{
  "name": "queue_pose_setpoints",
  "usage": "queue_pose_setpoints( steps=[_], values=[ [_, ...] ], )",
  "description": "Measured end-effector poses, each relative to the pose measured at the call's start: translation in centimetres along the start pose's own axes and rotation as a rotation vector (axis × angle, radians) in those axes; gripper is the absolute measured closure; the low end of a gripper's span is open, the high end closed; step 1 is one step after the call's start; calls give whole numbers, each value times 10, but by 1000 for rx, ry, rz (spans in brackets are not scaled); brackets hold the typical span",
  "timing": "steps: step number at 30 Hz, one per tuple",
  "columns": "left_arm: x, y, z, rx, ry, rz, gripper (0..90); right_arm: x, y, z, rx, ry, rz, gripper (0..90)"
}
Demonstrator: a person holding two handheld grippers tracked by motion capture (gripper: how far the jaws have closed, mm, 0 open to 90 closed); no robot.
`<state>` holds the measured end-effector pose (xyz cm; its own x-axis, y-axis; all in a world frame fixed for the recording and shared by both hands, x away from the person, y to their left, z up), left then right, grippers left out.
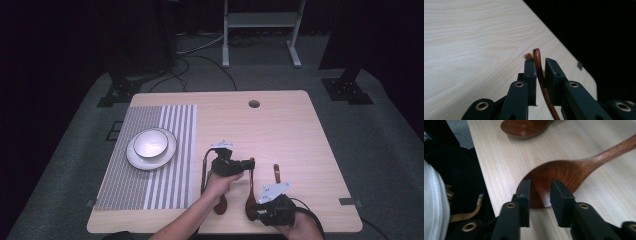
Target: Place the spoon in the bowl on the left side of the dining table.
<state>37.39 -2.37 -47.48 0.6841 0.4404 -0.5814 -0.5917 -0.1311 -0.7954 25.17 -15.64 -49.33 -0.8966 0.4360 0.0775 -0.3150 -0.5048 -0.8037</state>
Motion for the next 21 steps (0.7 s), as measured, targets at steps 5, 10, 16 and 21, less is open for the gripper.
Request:
queue_pose_setpoints(
  steps=[5,10,16,21],
  values=[
    [-12,-23,8,-48,18,-71,844,-11,-2,20,-57,68,-6,570],
    [-10,-37,14,-77,-2,-90,845,-20,2,30,-68,103,-41,532],
    [-7,-56,22,-110,-32,-116,844,-28,9,34,-61,122,-69,507],
    [-1,-71,31,-128,-58,-147,845,-30,12,38,-60,134,-83,494]
  ],
)
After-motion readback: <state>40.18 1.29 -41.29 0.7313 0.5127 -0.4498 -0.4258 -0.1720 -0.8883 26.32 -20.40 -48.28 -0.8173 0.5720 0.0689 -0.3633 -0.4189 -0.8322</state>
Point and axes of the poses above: each handheld gripper's, and its own axes: z roughly backward along the jaws, y roughly out of its underside, x roughly to its left, the point moved 4 cm from there along -z, roughly forward along the jaws, and after that the axes turned 14 degrees about -x, right-handed, at the moved point
